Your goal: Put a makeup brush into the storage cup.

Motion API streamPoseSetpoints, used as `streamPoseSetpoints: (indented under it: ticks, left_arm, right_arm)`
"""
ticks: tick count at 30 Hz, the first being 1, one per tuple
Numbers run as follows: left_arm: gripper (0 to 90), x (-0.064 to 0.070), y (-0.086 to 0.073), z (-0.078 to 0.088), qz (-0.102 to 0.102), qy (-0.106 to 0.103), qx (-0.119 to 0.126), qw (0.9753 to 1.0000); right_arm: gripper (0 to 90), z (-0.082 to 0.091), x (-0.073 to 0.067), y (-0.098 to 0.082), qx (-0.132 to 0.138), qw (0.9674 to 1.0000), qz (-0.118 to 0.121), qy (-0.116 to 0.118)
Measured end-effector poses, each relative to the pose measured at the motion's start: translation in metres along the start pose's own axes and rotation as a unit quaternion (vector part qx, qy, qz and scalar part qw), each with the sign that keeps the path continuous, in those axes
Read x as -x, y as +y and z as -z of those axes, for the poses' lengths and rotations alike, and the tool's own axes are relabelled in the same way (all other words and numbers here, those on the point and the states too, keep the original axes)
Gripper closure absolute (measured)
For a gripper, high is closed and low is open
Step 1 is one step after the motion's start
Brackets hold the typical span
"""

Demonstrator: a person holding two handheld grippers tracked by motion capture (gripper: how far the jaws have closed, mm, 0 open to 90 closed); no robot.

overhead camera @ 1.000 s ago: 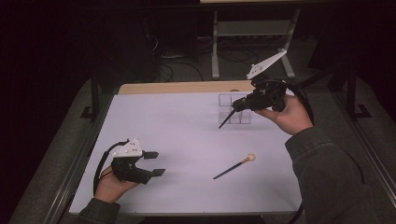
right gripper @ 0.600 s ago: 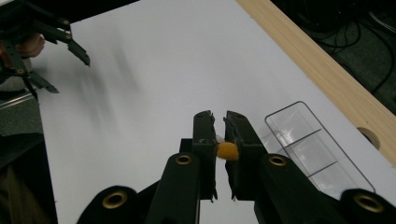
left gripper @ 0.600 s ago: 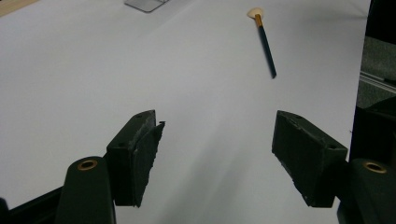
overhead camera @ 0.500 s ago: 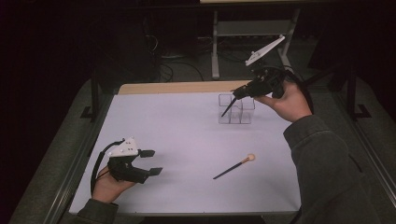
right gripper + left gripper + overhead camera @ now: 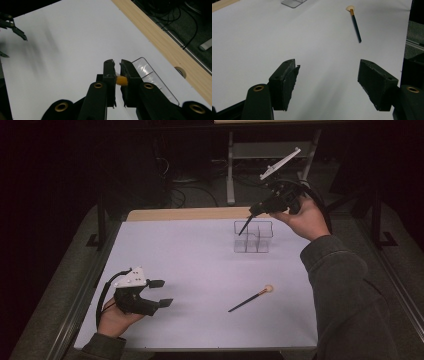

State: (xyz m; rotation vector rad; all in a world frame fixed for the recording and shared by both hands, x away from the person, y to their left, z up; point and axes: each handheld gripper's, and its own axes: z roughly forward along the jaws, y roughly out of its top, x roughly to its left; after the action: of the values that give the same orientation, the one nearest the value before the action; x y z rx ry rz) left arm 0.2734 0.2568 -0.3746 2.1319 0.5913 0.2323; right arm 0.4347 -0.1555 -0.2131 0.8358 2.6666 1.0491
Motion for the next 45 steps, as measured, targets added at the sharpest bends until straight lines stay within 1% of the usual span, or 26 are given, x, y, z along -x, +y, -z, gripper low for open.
streamPoseSetpoints:
  ticks: [6,8,11,12,13,15,17,22,23,24,25,30,34,36,40,41,42,44,45]
  left_arm:
    - [30.7,0.001,0.0,0.0,0.0,-0.001,0.0,1.0]
    - [30.7,0.001,0.0,0.0,0.001,-0.001,0.001,1.0]
    - [30.6,0.001,0.0,0.0,0.002,-0.002,0.001,1.0]
    - [30.5,0.001,0.0,0.0,0.002,-0.002,0.001,1.0]
    - [30.5,0.001,0.0,0.001,0.003,-0.002,0.002,1.0]
    - [30.5,0.001,0.0,0.001,0.006,-0.002,0.005,1.0]
    - [30.6,0.001,0.001,0.002,0.003,-0.001,0.004,1.0]
    - [30.7,0.001,0.0,0.002,0.003,0.0,0.004,1.0]
    - [30.7,0.001,0.0,0.002,0.003,0.0,0.004,1.0]
    - [30.7,0.0,0.0,0.003,-0.002,0.0,0.002,1.0]
    - [30.6,0.0,0.0,0.003,-0.001,0.0,0.004,1.0]
    - [30.5,0.0,0.0,0.003,-0.002,0.0,0.003,1.0]
    - [30.3,0.0,-0.001,0.003,0.002,-0.001,0.003,1.0]
    - [30.3,0.0,-0.001,0.004,-0.001,0.0,0.003,1.0]
    - [30.2,0.001,-0.001,0.003,0.0,0.0,0.005,1.0]
    - [30.2,0.001,-0.001,0.003,-0.001,0.001,0.005,1.0]
    - [30.2,0.001,-0.001,0.003,-0.002,0.001,0.005,1.0]
    - [30.2,0.001,-0.001,0.004,-0.001,0.002,0.007,1.0]
    - [30.2,0.001,-0.001,0.004,0.001,0.002,0.009,1.0]
  right_arm:
    - [82.3,-0.002,0.007,0.004,0.001,0.9999,-0.008,-0.01]
    - [82.3,-0.003,0.01,0.004,0.001,0.9999,-0.012,-0.009]
    - [82.3,-0.006,0.013,0.003,0.0,0.9999,-0.01,-0.013]
    - [82.3,-0.007,0.013,0.004,-0.002,0.9998,-0.016,-0.013]
    - [82.3,-0.008,0.014,0.004,-0.001,0.9998,-0.013,-0.016]
    - [82.3,-0.011,0.016,0.005,-0.002,0.9997,-0.018,-0.017]
    - [82.3,-0.013,0.018,0.005,-0.001,0.9996,-0.021,-0.017]
    - [82.3,-0.02,0.023,0.005,-0.004,0.9993,-0.027,-0.025]
    - [82.3,-0.021,0.024,0.005,-0.004,0.9993,-0.029,-0.023]
    - [82.3,-0.022,0.025,0.005,-0.007,0.9993,-0.029,-0.024]
    - [82.3,-0.024,0.026,0.005,-0.009,0.9991,-0.03,-0.029]
    - [82.3,-0.027,0.028,0.005,-0.012,0.9988,-0.035,-0.032]
    - [82.2,-0.029,0.03,0.005,-0.013,0.9987,-0.038,-0.032]
    - [82.3,-0.031,0.031,0.005,-0.015,0.9986,-0.039,-0.034]
    - [82.3,-0.033,0.034,0.005,-0.014,0.9983,-0.041,-0.038]
    - [82.3,-0.034,0.034,0.005,-0.014,0.9981,-0.047,-0.036]
    - [82.3,-0.035,0.035,0.005,-0.014,0.9981,-0.045,-0.039]
    - [82.2,-0.036,0.036,0.005,-0.014,0.998,-0.049,-0.038]
    - [82.3,-0.037,0.037,0.005,-0.015,0.9978,-0.049,-0.041]
